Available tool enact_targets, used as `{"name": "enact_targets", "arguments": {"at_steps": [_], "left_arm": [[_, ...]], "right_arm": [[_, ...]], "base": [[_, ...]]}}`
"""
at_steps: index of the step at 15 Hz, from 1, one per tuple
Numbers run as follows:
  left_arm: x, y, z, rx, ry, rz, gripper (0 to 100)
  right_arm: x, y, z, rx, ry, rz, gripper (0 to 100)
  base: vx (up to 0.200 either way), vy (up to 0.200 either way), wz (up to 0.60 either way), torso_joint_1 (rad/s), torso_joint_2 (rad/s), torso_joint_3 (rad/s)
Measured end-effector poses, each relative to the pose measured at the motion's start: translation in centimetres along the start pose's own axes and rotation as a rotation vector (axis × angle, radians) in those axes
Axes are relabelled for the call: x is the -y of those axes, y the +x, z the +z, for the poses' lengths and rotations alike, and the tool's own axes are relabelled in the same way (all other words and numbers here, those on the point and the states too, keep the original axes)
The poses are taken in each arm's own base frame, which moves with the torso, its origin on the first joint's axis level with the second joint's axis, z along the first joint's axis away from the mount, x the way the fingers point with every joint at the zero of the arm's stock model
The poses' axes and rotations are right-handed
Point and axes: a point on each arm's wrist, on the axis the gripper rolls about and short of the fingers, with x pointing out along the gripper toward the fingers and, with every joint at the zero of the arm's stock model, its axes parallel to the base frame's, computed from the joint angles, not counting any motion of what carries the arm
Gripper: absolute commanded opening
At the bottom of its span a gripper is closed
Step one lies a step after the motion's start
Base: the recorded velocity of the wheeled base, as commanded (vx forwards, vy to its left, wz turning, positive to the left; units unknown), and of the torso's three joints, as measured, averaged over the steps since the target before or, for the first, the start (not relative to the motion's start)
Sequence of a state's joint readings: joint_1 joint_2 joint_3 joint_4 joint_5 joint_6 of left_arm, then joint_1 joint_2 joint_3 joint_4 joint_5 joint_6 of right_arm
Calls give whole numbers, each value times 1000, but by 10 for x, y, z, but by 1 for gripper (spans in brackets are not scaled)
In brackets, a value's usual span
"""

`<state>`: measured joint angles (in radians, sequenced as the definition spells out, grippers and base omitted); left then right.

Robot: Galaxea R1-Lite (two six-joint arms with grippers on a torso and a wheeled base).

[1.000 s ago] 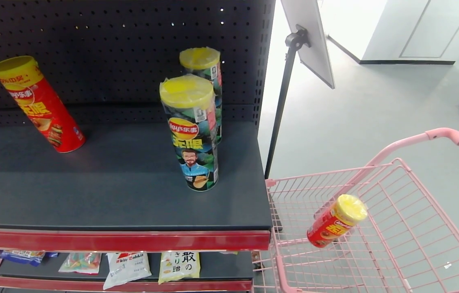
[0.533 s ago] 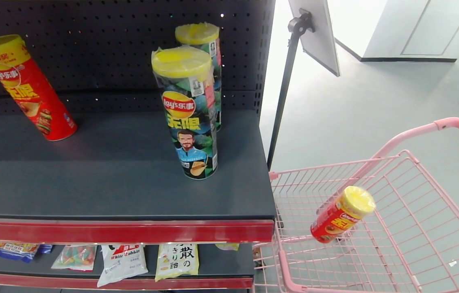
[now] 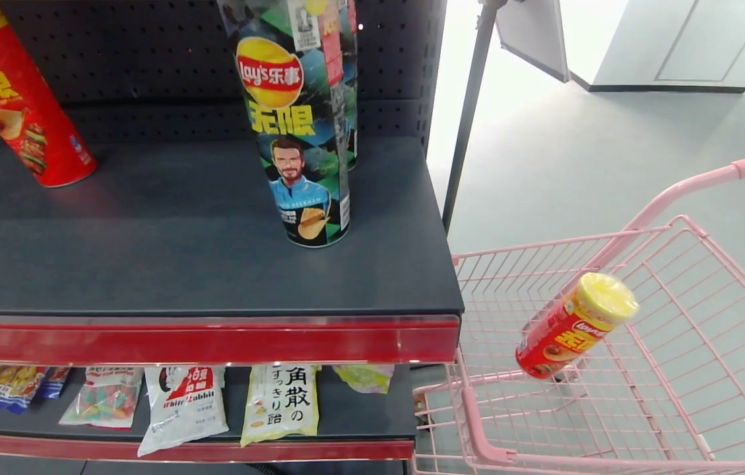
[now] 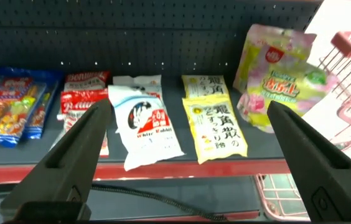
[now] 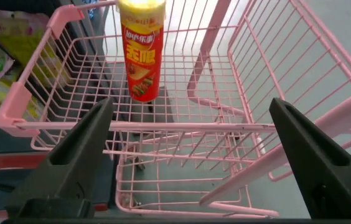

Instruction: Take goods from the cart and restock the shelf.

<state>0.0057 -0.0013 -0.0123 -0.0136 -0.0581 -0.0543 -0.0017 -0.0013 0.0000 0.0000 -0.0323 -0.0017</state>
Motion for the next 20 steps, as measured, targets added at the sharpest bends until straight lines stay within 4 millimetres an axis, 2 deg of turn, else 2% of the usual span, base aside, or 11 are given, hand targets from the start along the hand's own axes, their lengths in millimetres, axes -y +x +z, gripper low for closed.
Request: {"name": "enact_targets", "arguments": {"at_steps": [5, 8, 10, 11, 13, 15, 17, 18, 20], "left_arm": [[0, 0, 0, -1, 0, 0, 100], [0, 0, 0, 0, 0, 0, 100], [0, 0, 0, 0, -1, 0, 100], [0, 0, 0, 0, 0, 0, 100], [0, 0, 0, 0, -1, 0, 100], [0, 0, 0, 0, -1, -1, 100], [0, 0, 0, 0, -1, 0, 100], [0, 0, 0, 0, -1, 0, 100], [0, 0, 0, 0, 0, 0, 100]], "right_arm": [[0, 0, 0, 0, -1, 2, 100], [0, -1, 5, 19, -6, 18, 100], [0, -5, 34, 89, -10, 27, 100], [0, -6, 59, 134, -7, 35, 100], [0, 0, 130, 213, -5, 64, 100], [-3, 28, 195, 233, -31, 105, 100], [-6, 72, 222, 173, -75, 157, 100], [-8, 96, 226, 132, -100, 228, 100], [-3, 130, 225, 70, -179, 357, 100]], "base": [[0, 0, 0, -181, 523, 341], [0, 0, 0, -58, 194, 128], [0, 0, 0, -9, 25, 23], [0, 0, 0, 0, 0, 0], [0, 0, 0, 0, 0, 0], [0, 0, 0, 0, 0, 0], [0, 0, 0, 0, 0, 0], [0, 0, 0, 0, 0, 0], [0, 0, 0, 0, 0, 0]]}}
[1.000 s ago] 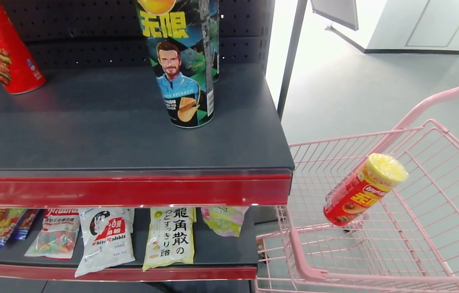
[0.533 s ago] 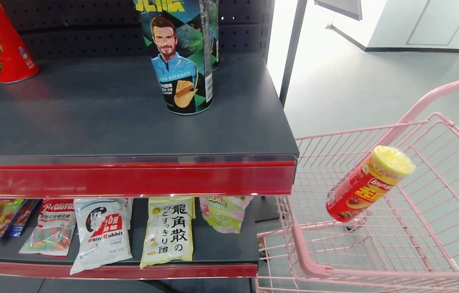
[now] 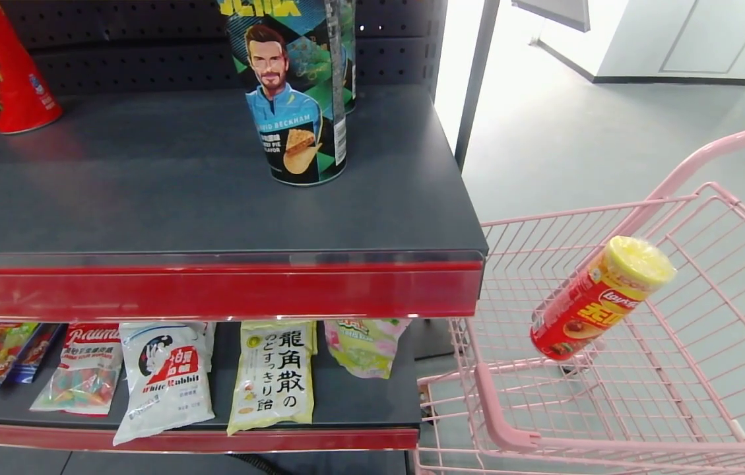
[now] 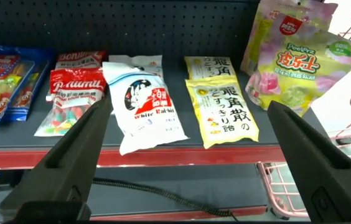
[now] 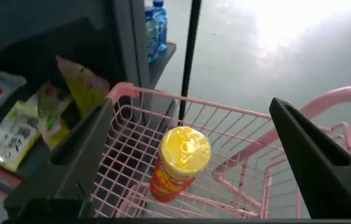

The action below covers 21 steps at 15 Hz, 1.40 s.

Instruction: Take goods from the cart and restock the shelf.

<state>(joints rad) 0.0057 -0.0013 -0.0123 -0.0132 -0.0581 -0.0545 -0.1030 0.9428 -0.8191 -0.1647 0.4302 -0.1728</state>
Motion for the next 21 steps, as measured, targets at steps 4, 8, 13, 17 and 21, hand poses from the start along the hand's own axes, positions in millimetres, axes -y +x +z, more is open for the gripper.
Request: {"name": "enact_targets", "arguments": {"at_steps": [4, 8, 13, 17, 21], "left_arm": [[0, 0, 0, 0, 0, 0, 100], [0, 0, 0, 0, 0, -1, 100], [0, 0, 0, 0, 0, 0, 100], [0, 0, 0, 0, 0, 0, 100], [0, 0, 0, 0, 0, 0, 100]], "right_arm": [[46, 34, -39, -30, -230, 374, 100], [82, 62, -81, -49, -256, 467, 100], [119, 75, -130, -147, -135, 426, 100], [133, 83, -162, -189, -89, 431, 100], [125, 99, -191, -207, -63, 516, 100]], "base": [[0, 0, 0, 0, 0, 0], [0, 0, 0, 0, 0, 0], [0, 0, 0, 0, 0, 0], [0, 0, 0, 0, 0, 0], [0, 0, 0, 0, 0, 0]]}}
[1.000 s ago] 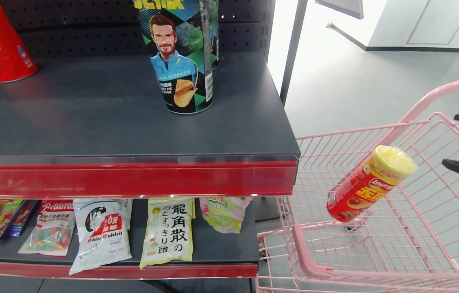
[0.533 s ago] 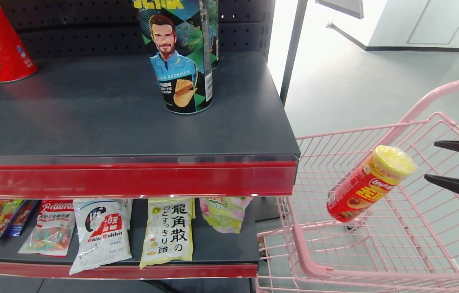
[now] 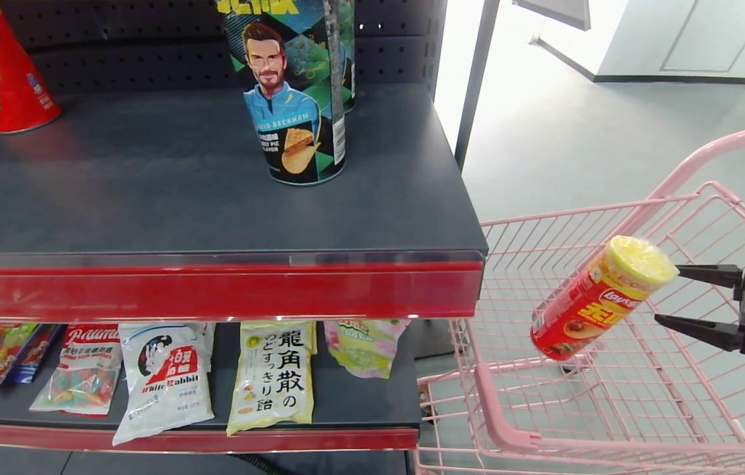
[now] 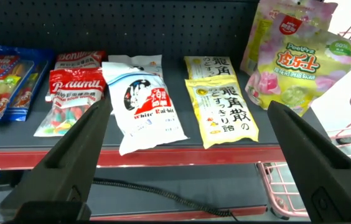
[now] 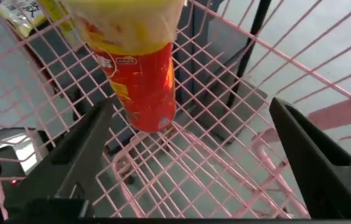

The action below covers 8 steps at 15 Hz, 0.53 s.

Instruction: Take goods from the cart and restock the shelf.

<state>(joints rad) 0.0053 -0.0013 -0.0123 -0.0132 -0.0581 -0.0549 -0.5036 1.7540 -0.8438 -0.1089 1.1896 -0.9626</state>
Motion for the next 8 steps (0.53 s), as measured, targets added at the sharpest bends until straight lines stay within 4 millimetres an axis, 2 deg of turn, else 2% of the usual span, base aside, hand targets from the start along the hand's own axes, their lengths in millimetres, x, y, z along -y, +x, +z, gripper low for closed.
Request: {"name": "enact_targets", "arguments": {"at_steps": [8], "left_arm": [[0, 0, 0, 0, 0, 0, 100]], "right_arm": [[-1, 54, 1, 27, -5, 178, 100]], "base": [[0, 0, 0, 0, 0, 0]]}}
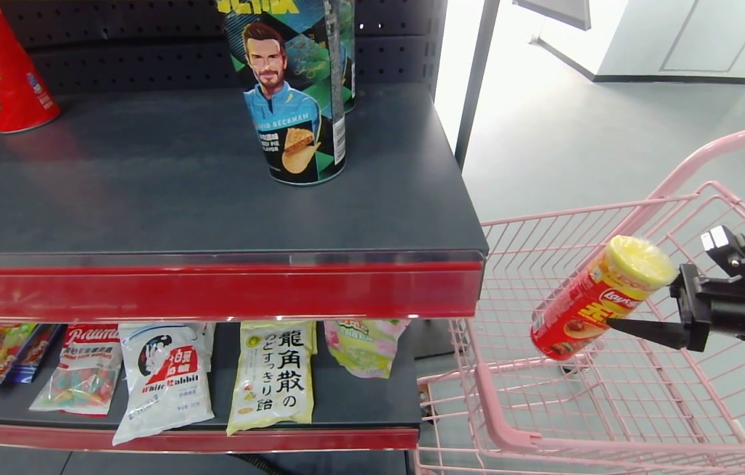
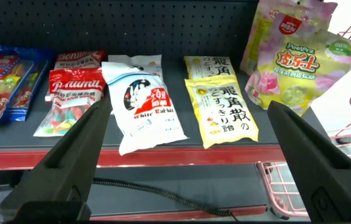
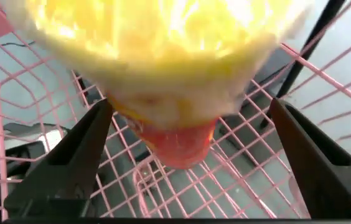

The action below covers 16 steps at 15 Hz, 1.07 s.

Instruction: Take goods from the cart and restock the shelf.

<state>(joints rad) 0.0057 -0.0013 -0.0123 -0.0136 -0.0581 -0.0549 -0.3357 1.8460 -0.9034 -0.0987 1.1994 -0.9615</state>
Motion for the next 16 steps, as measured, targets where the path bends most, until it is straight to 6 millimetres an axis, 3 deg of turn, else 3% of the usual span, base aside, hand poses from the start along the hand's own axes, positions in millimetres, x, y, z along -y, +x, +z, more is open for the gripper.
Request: {"name": "enact_targets", "arguments": {"at_steps": [6, 16], "left_arm": [[0, 0, 0, 0, 0, 0, 100], [0, 0, 0, 0, 0, 0, 100]], "right_arm": [[4, 4, 9, -16, 53, 55, 100], [6, 38, 17, 62, -48, 155, 100]], "base": [[0, 0, 0, 0, 0, 0], [0, 0, 0, 0, 0, 0]]}}
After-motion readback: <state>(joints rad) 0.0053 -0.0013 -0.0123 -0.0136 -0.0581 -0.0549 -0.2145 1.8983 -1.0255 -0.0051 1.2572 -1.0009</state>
